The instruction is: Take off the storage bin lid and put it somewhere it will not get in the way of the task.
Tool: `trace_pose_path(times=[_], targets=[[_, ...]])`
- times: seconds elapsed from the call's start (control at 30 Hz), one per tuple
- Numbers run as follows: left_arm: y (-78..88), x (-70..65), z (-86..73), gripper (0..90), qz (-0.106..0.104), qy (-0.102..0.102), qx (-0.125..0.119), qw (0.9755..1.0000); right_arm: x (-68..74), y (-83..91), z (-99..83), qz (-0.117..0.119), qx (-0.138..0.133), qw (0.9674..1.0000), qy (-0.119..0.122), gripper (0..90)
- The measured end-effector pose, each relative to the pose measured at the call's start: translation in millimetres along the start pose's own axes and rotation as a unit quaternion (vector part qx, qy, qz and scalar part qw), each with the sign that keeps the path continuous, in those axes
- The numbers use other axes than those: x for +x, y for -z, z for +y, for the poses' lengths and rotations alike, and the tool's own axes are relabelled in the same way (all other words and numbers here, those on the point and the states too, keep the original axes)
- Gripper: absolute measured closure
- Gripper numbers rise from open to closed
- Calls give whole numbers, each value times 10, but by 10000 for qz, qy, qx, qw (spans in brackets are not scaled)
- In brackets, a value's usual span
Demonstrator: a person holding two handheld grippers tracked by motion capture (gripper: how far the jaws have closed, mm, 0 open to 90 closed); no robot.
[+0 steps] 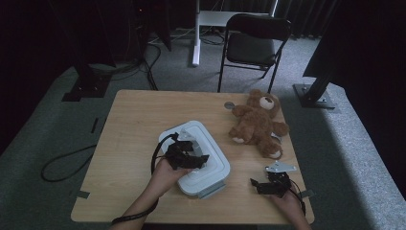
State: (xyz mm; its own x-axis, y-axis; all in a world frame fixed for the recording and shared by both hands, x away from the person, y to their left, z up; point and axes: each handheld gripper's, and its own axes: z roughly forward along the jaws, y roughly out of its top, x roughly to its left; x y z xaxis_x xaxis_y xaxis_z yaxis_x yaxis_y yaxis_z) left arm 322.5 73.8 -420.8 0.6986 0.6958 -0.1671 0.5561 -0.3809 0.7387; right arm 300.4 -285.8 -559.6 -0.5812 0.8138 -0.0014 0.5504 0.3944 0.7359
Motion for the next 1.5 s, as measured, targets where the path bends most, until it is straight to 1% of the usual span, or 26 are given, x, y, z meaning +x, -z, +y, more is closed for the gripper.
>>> trace_pose_path(times=[0.03,0.07,0.1,0.13,0.2,0.23,0.27,0.37,0.53,0.73,0.77,0.9,0.93,0.97,1.03,1.07,1.1,1.13,1.17,1.27,1.33,1.4,1.47,1.5], targets=[[6,4,-7,365,-46,-36,-49,10000,0,0,0,0,0,10000,0,127],[15,9,-14,403,-130,-68,-102,9998,0,0,0,0,-1,10000,0,127],[20,12,-21,444,-167,-67,-159,9997,0,0,0,0,1,10000,-1,127],[23,18,-31,451,-197,-57,-199,9996,0,0,0,0,1,10000,-1,127],[29,36,-54,492,-325,25,-270,9991,-2,2,0,-7,-2,10000,-1,133],[29,36,-54,507,-325,25,-270,9991,-3,3,-2,-12,-5,10000,0,133],[34,48,-66,521,-409,79,-303,9987,-3,4,-3,-13,-7,10000,0,133],[42,69,-77,560,-531,151,-302,9980,-4,6,-3,-13,-2,10000,3,133],[69,49,-75,567,-506,88,-326,9981,-4,5,-3,-15,-5,10000,0,133],[143,2,-63,610,-490,27,-423,9979,-3,5,-3,-15,-5,10000,0,133],[181,-9,-56,618,-518,22,-475,9975,-3,6,-3,-15,-5,10000,-1,133],[283,-29,-38,634,-504,-3,-621,9968,-3,6,-4,-13,1,10000,-3,133],[283,-29,-38,641,-504,-3,-621,9968,-3,6,-3,-13,1,10000,-8,133],[337,-32,-30,646,-489,-19,-700,9963,-3,6,-3,-13,0,10000,-9,133],[364,-33,-26,660,-466,-42,-725,9963,-2,6,-3,-12,-1,10000,-14,133],[417,-33,-24,668,-451,-30,-798,9958,-2,6,-3,-13,1,10000,-11,133],[417,-33,-24,675,-451,-30,-798,9958,-2,6,-3,-13,1,10000,-11,133],[467,-37,-22,676,-412,-58,-861,9954,-2,6,-3,-12,1,10000,-10,133],[491,-38,-20,677,-407,-65,-873,9953,-2,6,-3,-12,0,10000,-11,133],[552,-29,-23,677,-429,-45,-936,9947,-3,6,-3,-15,-3,10000,-2,133],[552,-29,-23,677,-429,-45,-936,9947,-3,5,-3,-15,-2,10000,-2,133],[613,6,-40,694,-394,-32,-966,9945,-3,6,-3,-14,-2,10000,-3,133],[613,6,-40,705,-394,-32,-966,9945,-3,6,-3,-14,-2,10000,-3,133],[678,45,-70,725,-283,-20,-986,9947,-3,6,-3,-12,1,10000,-6,133]])
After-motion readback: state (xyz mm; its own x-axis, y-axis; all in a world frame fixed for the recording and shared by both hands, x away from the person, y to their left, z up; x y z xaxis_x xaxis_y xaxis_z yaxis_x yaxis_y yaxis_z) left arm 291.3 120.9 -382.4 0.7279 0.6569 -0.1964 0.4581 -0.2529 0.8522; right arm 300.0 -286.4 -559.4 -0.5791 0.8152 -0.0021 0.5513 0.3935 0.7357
